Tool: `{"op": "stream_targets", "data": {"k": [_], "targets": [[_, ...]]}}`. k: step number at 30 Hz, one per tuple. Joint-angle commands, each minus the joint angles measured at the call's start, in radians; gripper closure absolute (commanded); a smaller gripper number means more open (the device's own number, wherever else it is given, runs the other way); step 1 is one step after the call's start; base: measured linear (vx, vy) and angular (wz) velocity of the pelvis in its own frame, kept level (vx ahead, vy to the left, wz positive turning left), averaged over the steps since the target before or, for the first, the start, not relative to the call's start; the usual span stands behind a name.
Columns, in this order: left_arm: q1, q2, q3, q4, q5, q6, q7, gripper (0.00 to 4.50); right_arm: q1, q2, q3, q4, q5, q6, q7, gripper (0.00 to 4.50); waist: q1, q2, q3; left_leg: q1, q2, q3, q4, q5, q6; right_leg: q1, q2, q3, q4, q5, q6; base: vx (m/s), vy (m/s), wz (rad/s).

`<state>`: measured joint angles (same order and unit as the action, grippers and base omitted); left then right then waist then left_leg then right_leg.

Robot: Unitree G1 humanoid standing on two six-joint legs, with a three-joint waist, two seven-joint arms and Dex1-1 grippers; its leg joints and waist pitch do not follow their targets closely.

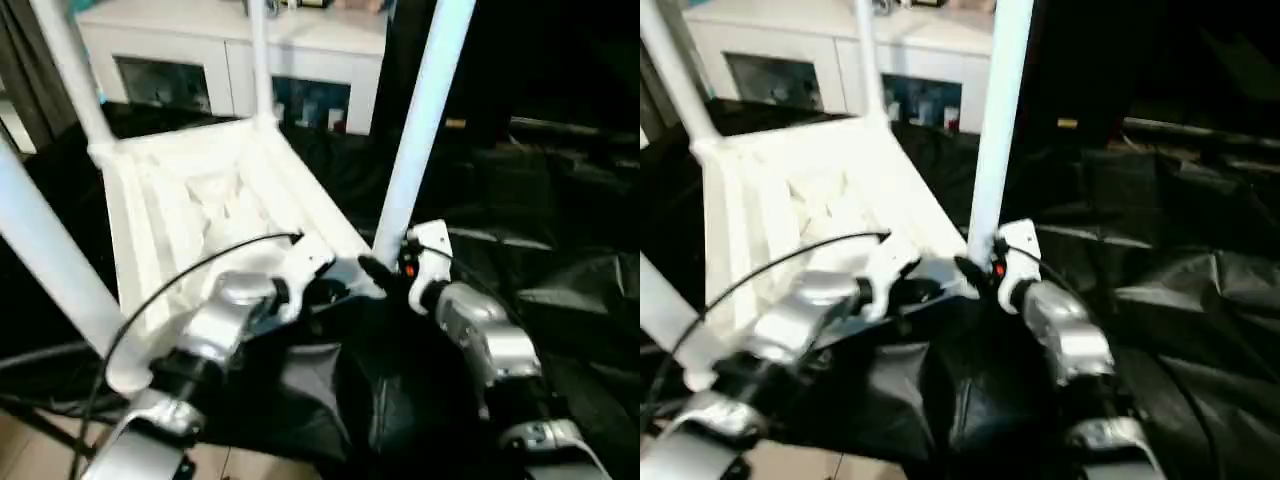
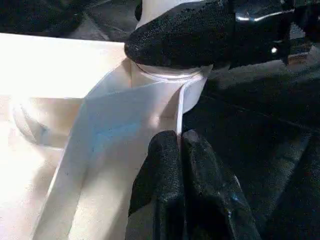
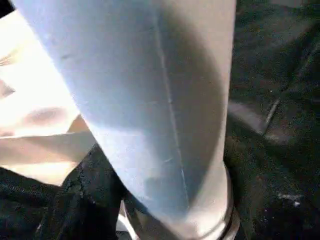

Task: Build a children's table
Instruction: Rotate leg to tighten

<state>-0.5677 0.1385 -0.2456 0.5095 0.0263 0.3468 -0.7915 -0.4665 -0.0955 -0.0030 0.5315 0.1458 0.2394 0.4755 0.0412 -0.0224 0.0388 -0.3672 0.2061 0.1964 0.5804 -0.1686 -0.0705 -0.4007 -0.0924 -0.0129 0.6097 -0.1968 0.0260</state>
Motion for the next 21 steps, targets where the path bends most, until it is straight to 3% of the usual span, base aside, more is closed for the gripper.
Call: {"op": "stream_targets", "data": {"k": [1,4,9,11,16,21], "targets": [[-0.042,-0.076,-0.022,0.024,-0.017,-0.028,0.045,4.5,0.02,0.08,0.106,0.028,-0.02,0.009,0.074,1.37,0.002,-0.007,-0.048,0.008,0.01,-0.01,-0.074,-0.332,-0.01,0.024,-0.025,0.015,-0.093,-0.322,-0.151,0.0,0.0,0.0],[-0.044,-0.064,-0.028,0.024,-0.017,-0.033,0.023,4.5,0.019,0.065,0.104,0.005,0.021,0.028,0.141,1.21,0.006,-0.004,-0.051,0.009,0.011,-0.01,-0.073,-0.312,-0.002,0.026,-0.024,0.016,-0.089,-0.284,-0.161,0.0,0.0,0.0],[-0.031,-0.013,-0.035,0.001,-0.016,-0.028,-0.049,4.5,0.033,-0.027,0.137,-0.051,0.035,0.043,0.291,0.7,0.014,-0.01,-0.053,0.006,0.012,-0.007,-0.07,-0.278,0.019,0.034,-0.025,0.015,-0.085,-0.23,-0.176,0.0,0.0,0.0],[-0.013,0.032,-0.051,-0.032,-0.022,-0.021,-0.127,4.5,0.044,-0.094,0.151,-0.092,0.055,0.05,0.4,0.7,0.023,-0.009,-0.056,0.007,0.015,-0.006,-0.067,-0.245,0.036,0.038,-0.025,0.014,-0.078,-0.176,-0.189,0.0,0.0,0.0],[0.034,0.14,-0.094,-0.113,-0.05,-0.041,-0.316,4.5,0.057,-0.227,0.18,-0.148,0.071,0.06,0.595,0.7,0.022,-0.01,-0.059,0.003,0.015,-0.003,-0.06,-0.167,0.075,0.044,-0.024,0.012,-0.062,-0.046,-0.243,0.0,0.0,0.0],[0.049,0.201,-0.105,-0.145,-0.065,-0.033,-0.413,4.5,0.058,-0.289,0.196,-0.167,0.063,0.065,0.699,0.7,0.021,-0.01,-0.055,0.006,0.018,-0.002,-0.062,-0.189,0.072,0.041,-0.025,0.012,-0.064,-0.087,-0.255,0.0,0.0,0.0]]}}
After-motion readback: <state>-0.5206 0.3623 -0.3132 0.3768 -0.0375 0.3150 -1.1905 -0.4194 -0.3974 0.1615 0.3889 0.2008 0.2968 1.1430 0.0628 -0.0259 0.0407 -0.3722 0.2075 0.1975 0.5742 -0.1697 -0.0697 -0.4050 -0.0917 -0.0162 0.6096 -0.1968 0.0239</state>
